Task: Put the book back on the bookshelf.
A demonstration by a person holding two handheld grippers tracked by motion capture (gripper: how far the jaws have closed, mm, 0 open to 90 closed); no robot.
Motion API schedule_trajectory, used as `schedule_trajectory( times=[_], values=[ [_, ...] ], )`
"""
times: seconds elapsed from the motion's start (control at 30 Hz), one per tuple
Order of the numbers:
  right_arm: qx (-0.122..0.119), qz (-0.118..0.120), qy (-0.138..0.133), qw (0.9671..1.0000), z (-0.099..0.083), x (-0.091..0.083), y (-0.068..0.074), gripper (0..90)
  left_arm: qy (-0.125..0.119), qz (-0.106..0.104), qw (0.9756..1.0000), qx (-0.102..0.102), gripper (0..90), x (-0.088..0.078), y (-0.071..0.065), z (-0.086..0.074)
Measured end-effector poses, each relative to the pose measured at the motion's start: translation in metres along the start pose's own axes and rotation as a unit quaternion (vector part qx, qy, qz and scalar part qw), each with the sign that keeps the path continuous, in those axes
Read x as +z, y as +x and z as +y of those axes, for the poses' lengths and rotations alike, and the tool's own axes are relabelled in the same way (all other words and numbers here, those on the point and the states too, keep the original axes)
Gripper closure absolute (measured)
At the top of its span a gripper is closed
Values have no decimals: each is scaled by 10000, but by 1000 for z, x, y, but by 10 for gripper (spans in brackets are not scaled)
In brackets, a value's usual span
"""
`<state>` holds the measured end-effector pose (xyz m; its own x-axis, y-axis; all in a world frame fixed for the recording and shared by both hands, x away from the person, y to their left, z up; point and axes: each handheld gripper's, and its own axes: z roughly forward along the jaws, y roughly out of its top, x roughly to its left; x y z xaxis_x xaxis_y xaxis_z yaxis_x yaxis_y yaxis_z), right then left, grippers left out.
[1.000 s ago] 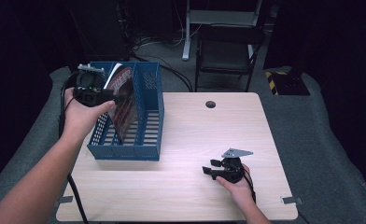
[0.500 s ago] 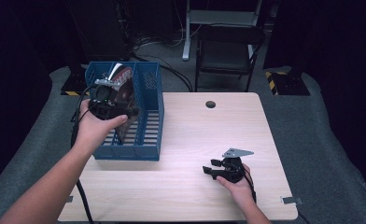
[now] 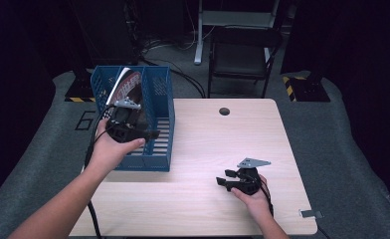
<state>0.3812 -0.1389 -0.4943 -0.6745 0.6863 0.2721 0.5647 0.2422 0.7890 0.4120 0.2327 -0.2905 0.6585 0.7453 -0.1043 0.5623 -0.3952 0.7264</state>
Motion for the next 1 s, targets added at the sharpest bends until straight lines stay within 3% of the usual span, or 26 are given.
schedule_trajectory(
  times=[0.3, 0.63, 0.87, 1.0],
  values=[
    [-25, -9, 2, 10000, 0, -1, 0, 455, 48, -255, 9992, 291, 441, 14, -15, -19],
    [-10, -9, 4, 10000, 0, 0, 0, 454, -15, -690, 9973, 268, 441, 35, -36, -50],
    [-17, -7, 25, 10000, -1, 0, 1, 454, 13, -766, 9968, 216, 442, 52, -39, -72],
    [-24, -12, 40, 10000, -1, 0, 1, 454, 71, -636, 9973, 355, 442, 60, -40, -85]
  ],
)
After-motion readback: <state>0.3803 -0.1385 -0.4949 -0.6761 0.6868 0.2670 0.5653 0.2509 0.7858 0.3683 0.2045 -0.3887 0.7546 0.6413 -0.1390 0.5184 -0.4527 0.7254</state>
